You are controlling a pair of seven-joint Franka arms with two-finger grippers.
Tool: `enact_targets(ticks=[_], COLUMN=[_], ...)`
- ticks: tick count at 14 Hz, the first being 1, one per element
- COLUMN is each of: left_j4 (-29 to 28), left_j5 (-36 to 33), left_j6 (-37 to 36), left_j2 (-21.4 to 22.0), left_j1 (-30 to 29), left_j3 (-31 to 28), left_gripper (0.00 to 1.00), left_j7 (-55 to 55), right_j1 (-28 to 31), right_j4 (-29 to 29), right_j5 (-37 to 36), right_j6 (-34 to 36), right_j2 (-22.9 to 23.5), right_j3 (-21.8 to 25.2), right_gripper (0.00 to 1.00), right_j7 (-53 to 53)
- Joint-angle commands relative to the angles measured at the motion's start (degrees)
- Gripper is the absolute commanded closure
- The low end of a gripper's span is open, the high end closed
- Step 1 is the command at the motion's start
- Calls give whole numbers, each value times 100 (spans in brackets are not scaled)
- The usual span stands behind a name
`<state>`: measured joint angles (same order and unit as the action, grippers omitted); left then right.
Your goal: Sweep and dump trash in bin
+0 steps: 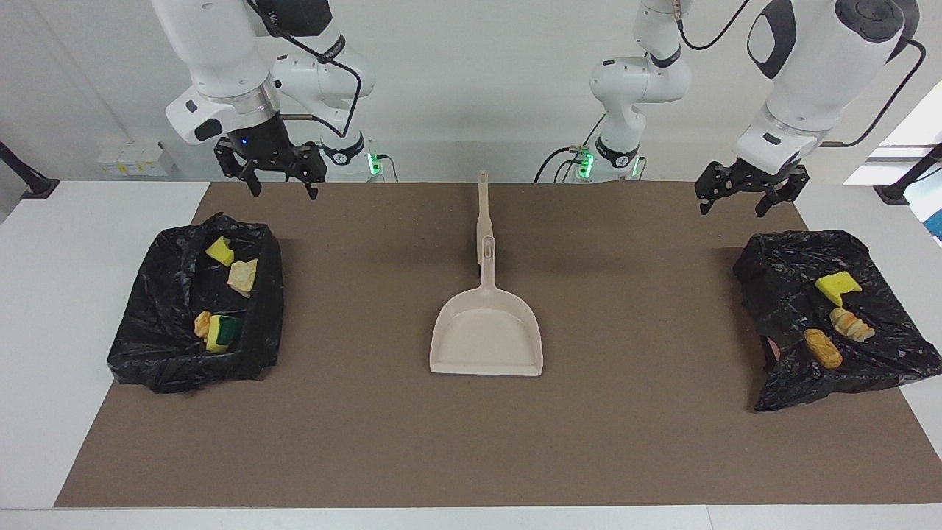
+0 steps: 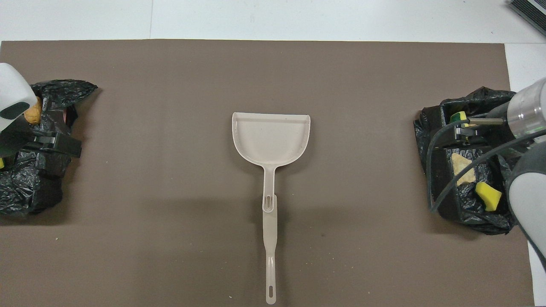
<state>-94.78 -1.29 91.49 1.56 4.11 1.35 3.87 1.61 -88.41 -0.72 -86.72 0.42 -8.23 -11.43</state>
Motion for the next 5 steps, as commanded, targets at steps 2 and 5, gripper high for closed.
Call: enact_targets(ticks=[2,5], left_j4=[-6,-14], left_j5=[146,146], left_j6=[202,176], left_j2=[91,90], left_j1=[-24,-24], left_j3=[-20,-29], left_gripper=[0,0], left_j7=[35,70], right_j1=[67,59], right_j4=[-176,-185], right_j5=[99,99], right_j6=[-126,-126], right_j2=[-139,-147], right_j3=[-3,-12], right_gripper=[0,0], right_j7=[185,194])
